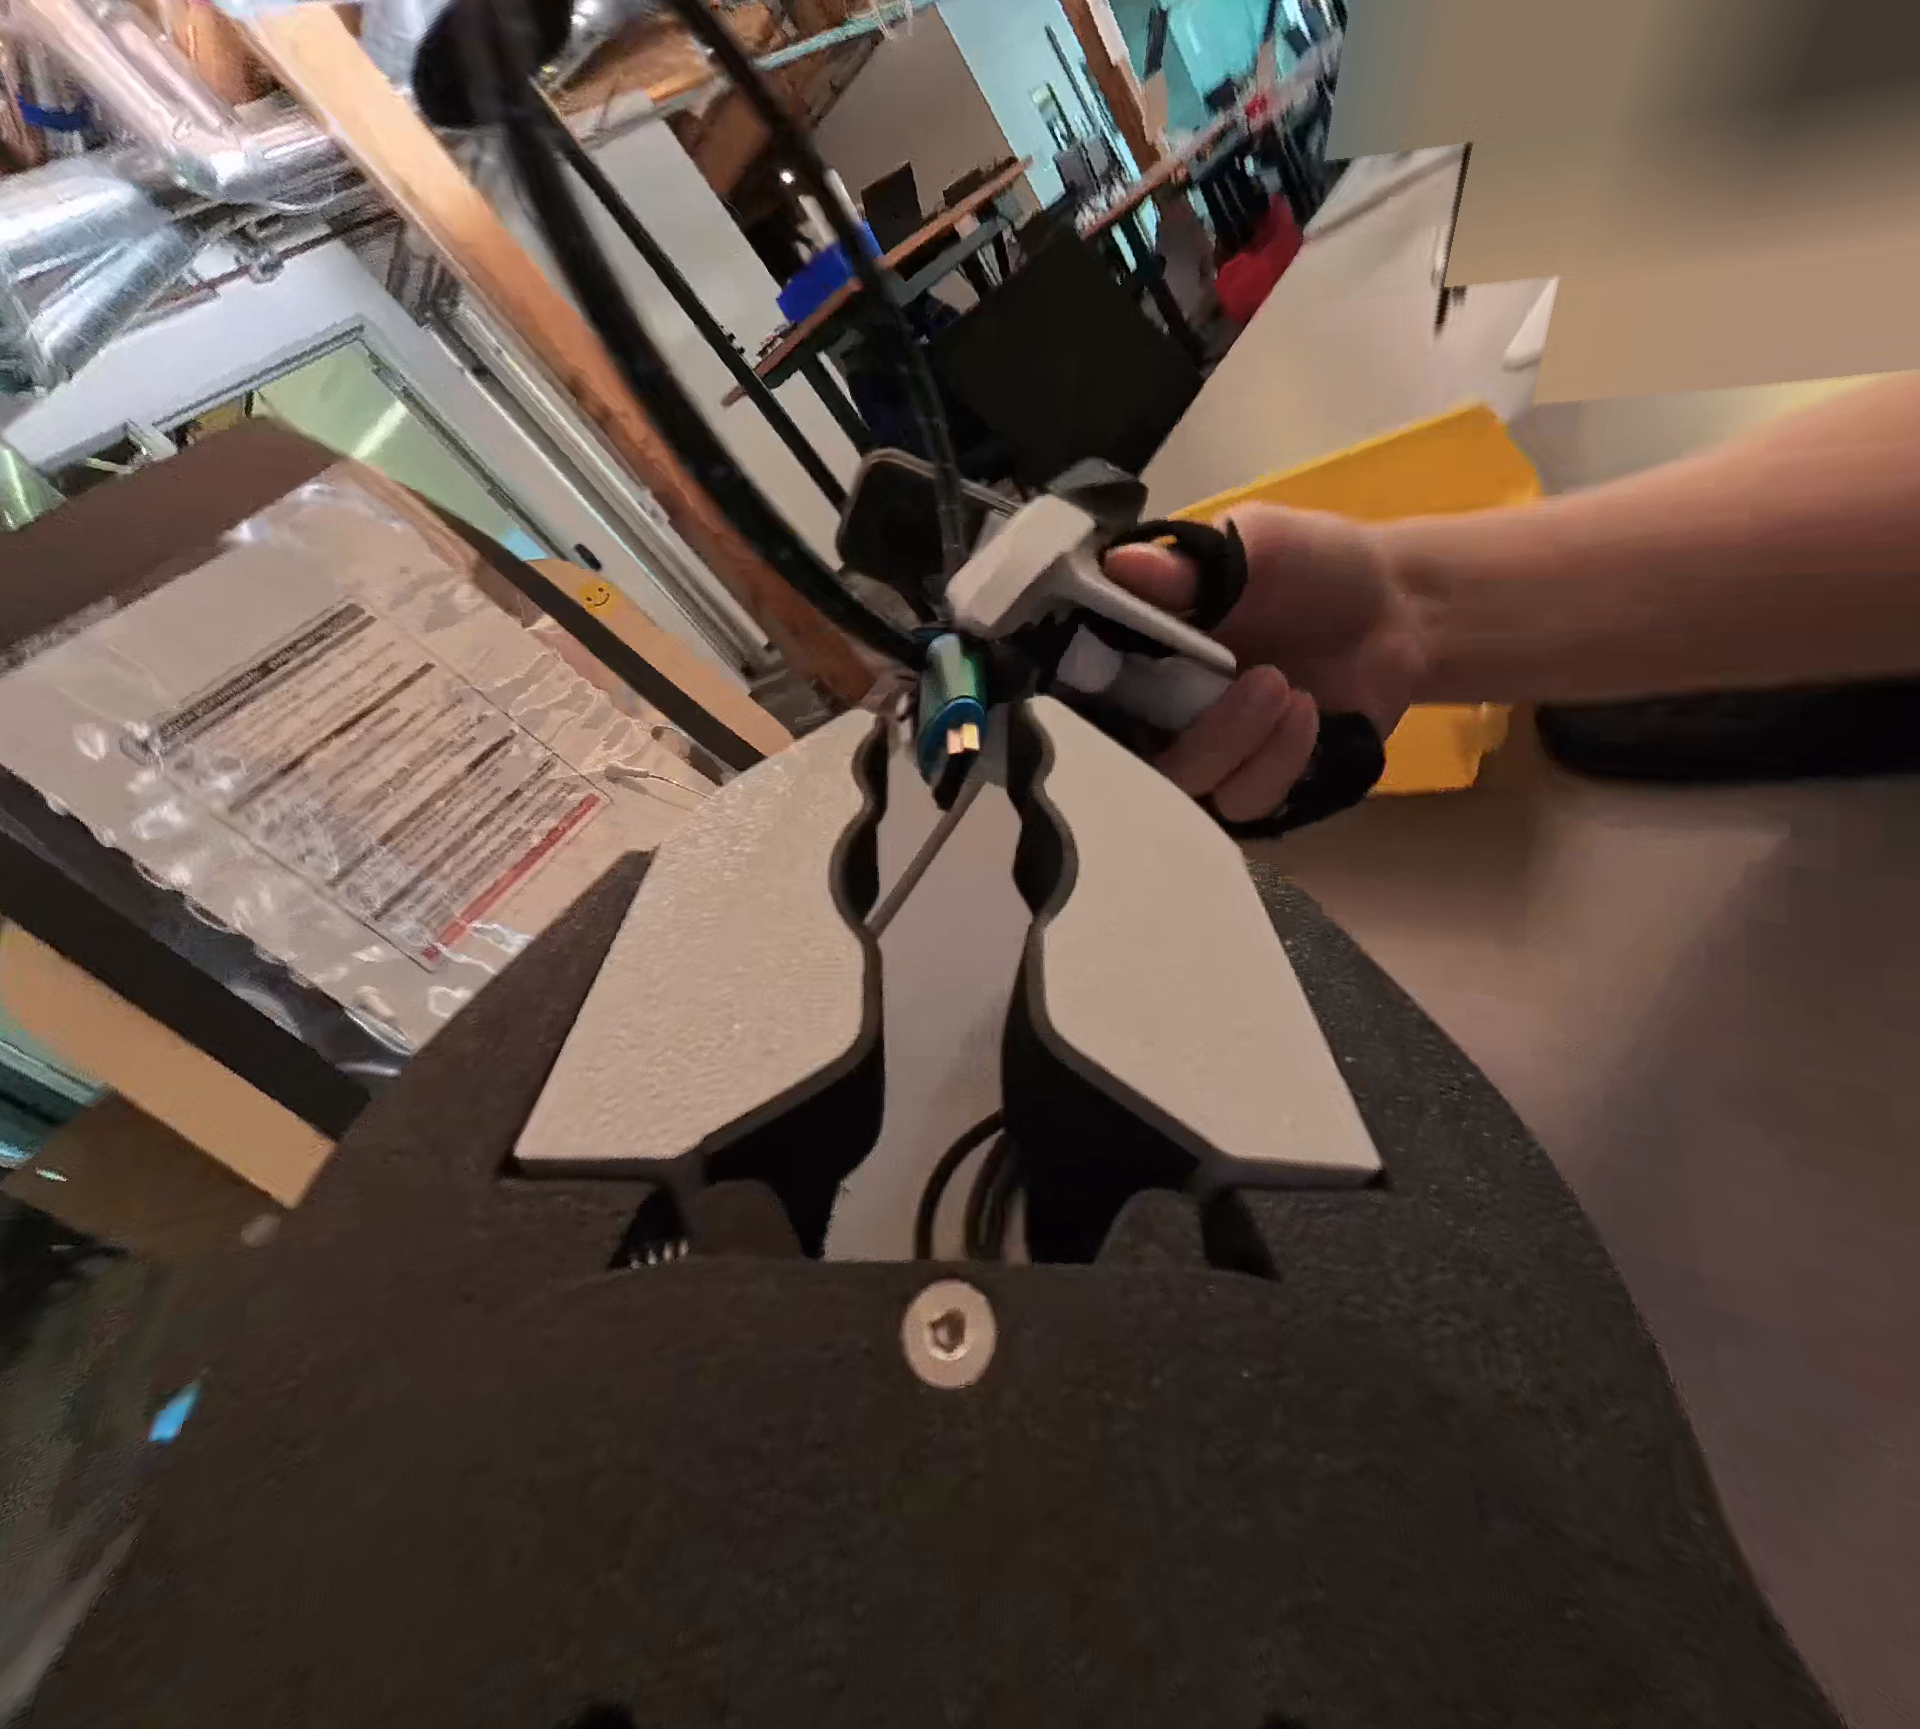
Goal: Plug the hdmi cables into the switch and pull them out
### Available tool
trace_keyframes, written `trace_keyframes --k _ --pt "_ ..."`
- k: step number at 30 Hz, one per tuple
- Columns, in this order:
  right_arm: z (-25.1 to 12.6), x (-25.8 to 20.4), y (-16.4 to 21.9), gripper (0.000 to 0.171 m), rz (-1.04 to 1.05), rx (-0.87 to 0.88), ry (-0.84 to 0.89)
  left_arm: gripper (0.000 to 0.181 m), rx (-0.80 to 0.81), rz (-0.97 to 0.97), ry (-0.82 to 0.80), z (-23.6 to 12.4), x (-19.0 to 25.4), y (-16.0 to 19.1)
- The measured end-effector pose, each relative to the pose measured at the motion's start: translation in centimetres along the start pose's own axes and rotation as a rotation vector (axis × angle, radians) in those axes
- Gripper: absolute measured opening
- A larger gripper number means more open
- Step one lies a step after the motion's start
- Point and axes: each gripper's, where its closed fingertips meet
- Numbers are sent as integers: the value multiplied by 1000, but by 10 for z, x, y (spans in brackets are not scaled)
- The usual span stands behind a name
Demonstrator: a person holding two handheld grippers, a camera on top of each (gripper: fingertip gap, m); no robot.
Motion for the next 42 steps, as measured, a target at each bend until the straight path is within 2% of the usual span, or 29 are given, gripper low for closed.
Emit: trace_keyframes --k 3,5,8,10,13,18,24,27,34,38,42 --pt "-9 3 -13 21 -254 25 73 21 110 -209 -90 -12 -16 -8" --pt "-13 1 -16 22 -407 0 102 21 163 -319 -74 -20 -15 -10" --pt "-14 4 -14 22 -563 -66 174 26 138 -341 -119 -25 -18 -1" --pt "-12 8 -8 22 -585 -118 208 30 106 -304 -130 -24 -15 3" --pt "-7 11 2 21 -567 -158 208 37 72 -248 -131 -21 -10 1" --pt "-1 13 14 21 -554 -205 201 36 25 -251 -145 -21 -9 4" --pt "-2 23 34 22 -561 -358 239 36 68 -259 -128 -29 -5 -3" --pt "-5 22 41 22 -490 -412 223 31 72 -271 -63 -32 5 -5" --pt "-24 7 58 21 -312 -588 168 32 7 -307 79 -44 30 9" --pt "-26 -1 63 22 -219 -616 133 33 0 -273 168 -45 49 10" --pt "-31 -9 72 22 -59 -660 108 34 -17 -246 190 -44 57 14"
Point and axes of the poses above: each gripper's, where its closed fingertips meet, z out along the fingers, y out of its underside, x = y × z across the jaws, and after that the axes turned 9 degrees about x, right-handed
